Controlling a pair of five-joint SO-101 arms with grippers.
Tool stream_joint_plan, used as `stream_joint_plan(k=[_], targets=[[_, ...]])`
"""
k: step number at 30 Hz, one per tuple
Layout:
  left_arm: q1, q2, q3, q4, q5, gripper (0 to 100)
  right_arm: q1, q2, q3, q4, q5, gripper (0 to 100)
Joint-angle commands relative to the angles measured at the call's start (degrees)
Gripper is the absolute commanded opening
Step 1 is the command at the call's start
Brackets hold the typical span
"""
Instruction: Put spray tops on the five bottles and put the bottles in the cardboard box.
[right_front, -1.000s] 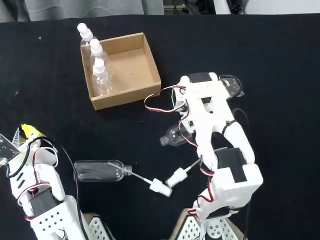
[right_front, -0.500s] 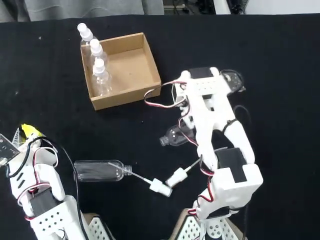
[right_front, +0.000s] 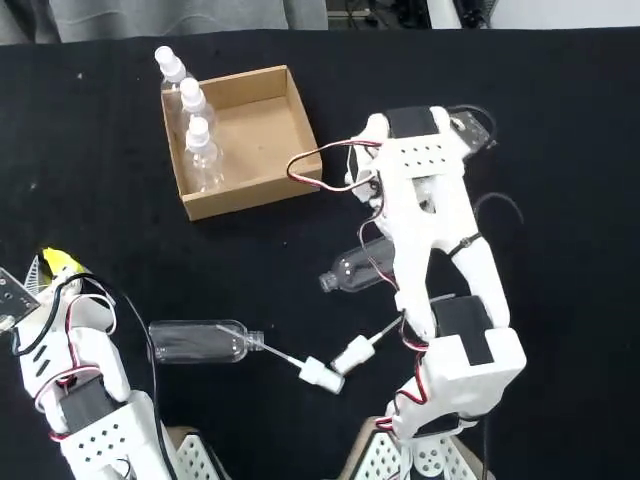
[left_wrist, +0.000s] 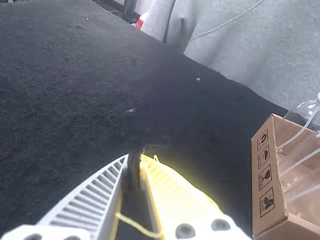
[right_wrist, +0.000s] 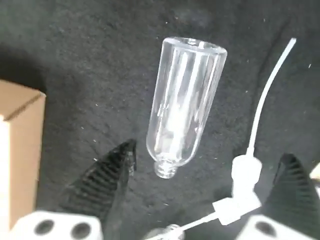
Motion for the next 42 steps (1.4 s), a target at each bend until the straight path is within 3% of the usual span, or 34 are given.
stream_joint_plan(k=[1, 13, 19, 27, 37, 42], targets=[[-0.13, -0.53, 1.27, -1.49, -0.44, 3, -0.44, -4.53, -3.12, 0.97, 4.13, 38.6], [-0.13, -0.53, 1.27, -1.49, -0.44, 3, -0.44, -4.62, -7.25, 5.27, 12.04, 38.6], [-0.13, -0.53, 1.27, -1.49, -0.44, 3, -0.44, -4.62, -7.08, 5.36, 20.13, 38.4], [-0.13, -0.53, 1.27, -1.49, -0.44, 3, -0.26, -8.48, -7.87, 4.92, 29.1, 17.2], [-0.13, -0.53, 1.27, -1.49, -0.44, 3, 0.0, -13.05, -7.96, 5.19, 32.09, 19.1], [-0.22, -0.53, 1.27, -1.49, -0.44, 3, 2.81, -12.79, -7.87, 5.36, 41.93, 19.1]])
